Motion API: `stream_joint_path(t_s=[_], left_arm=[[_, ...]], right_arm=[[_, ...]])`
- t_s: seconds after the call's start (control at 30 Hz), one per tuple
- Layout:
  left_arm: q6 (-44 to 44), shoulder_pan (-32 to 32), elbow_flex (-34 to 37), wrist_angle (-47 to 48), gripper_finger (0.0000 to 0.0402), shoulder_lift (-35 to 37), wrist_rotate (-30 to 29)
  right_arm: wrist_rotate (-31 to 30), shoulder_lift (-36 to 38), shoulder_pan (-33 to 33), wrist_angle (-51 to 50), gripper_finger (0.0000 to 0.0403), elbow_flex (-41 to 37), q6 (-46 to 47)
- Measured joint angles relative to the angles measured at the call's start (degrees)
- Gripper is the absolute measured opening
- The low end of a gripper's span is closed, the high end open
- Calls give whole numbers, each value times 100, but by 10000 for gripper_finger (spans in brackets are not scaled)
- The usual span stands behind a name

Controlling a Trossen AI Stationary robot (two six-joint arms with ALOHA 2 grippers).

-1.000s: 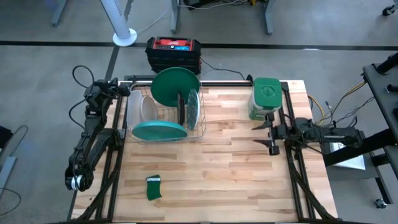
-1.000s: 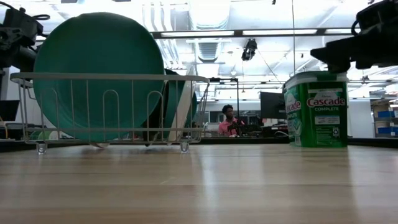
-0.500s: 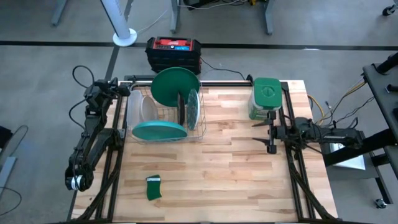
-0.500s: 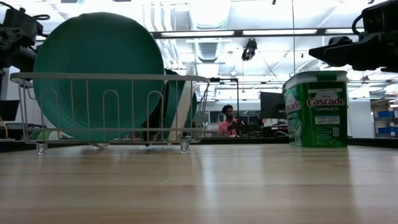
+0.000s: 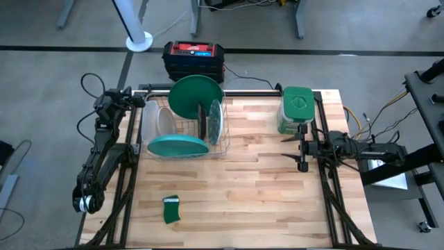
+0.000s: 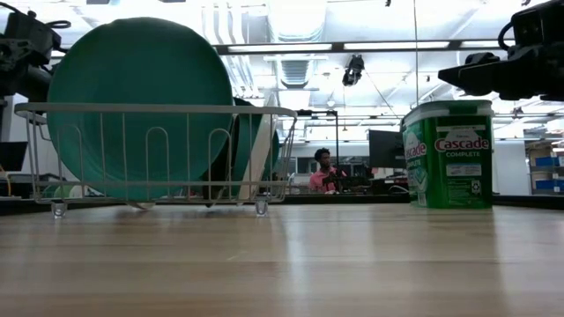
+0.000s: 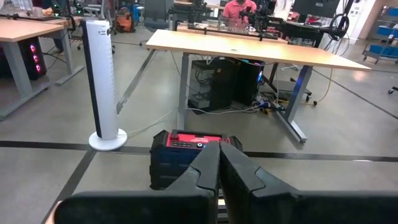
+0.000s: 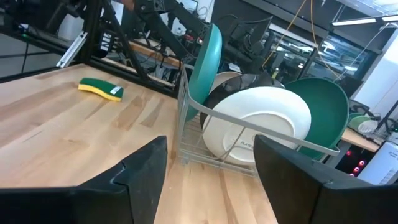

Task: Sort dishes
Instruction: Return to Home Position

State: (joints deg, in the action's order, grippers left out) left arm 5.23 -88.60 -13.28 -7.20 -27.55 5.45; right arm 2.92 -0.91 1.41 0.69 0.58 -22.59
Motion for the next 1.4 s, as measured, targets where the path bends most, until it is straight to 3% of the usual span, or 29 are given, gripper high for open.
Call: stream_joint_path(t_s=[0.8, 1.4], left_arm=[[0, 0, 0, -4, 0, 0, 0], [0, 0, 0, -4, 0, 0, 0]], right_arm=[[-1, 0, 0, 0, 257, 0, -1], [-1, 0, 0, 0, 229, 0, 1]])
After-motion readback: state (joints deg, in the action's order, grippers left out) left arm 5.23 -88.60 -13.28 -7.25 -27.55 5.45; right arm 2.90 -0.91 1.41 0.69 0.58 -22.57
